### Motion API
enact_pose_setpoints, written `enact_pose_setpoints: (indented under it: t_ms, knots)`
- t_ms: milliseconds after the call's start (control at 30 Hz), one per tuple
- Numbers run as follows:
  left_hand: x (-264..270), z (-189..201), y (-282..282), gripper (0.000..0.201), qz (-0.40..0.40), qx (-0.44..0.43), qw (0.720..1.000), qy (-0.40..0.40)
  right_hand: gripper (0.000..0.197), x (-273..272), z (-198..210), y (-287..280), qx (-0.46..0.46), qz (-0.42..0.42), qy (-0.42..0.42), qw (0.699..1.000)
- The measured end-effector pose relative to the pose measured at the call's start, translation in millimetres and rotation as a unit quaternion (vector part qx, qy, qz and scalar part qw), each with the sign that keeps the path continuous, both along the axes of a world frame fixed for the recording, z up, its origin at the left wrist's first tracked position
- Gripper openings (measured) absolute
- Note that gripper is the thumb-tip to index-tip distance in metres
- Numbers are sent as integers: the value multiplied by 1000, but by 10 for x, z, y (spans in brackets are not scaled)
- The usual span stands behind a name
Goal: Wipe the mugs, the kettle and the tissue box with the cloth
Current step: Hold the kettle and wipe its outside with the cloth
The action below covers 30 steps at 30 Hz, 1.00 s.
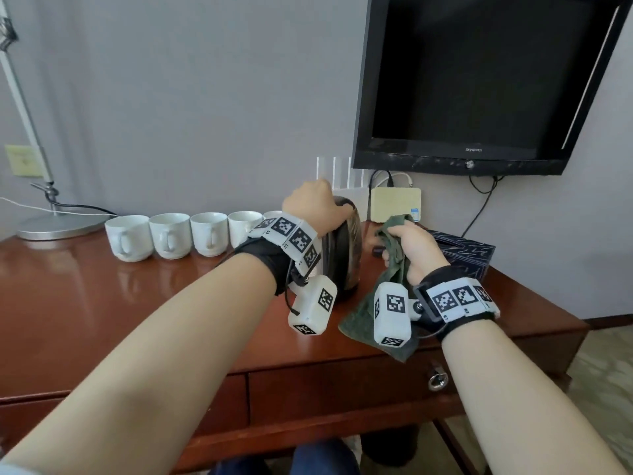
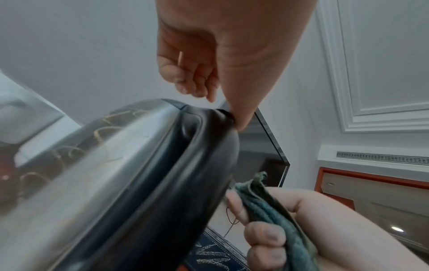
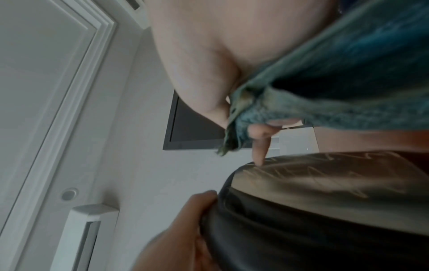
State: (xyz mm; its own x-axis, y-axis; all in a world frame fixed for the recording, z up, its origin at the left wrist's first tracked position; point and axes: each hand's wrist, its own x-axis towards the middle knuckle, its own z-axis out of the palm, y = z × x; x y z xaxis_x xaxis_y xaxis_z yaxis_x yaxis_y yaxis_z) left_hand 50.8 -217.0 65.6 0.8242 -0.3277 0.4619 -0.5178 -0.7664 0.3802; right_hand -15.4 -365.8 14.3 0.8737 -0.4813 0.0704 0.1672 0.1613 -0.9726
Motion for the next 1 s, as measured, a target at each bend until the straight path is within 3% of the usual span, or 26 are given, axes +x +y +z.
enact_pose_setpoints:
  t_ms: [100, 267, 433, 600, 700, 800, 1000]
  knots:
    - [-53, -53, 204, 44, 18, 27, 998, 62, 12, -35, 45, 89, 28, -32, -21, 999]
    - [-33, -106, 513, 47, -13, -42, 986, 161, 17, 3, 205, 304, 13, -65, -101, 993]
    - [118, -126, 844, 59, -35, -132, 944, 301, 16, 134, 444, 594, -34, -55, -109, 992]
    - [298, -137, 1058, 61, -54, -155, 936, 312, 13, 254, 506, 903, -117, -20, -149, 982]
    - [358, -234, 1179, 68, -67, -185, 934, 298, 27, 304, 370, 1054, -197, 19, -151, 968]
    - [324, -282, 1313, 57, -47, -199, 948, 245, 43, 358, 254, 1174, -270, 46, -147, 950]
    - [326, -424, 1626, 58, -54, -271, 932, 233, 58, 381, 116, 1498, -299, -20, -156, 941]
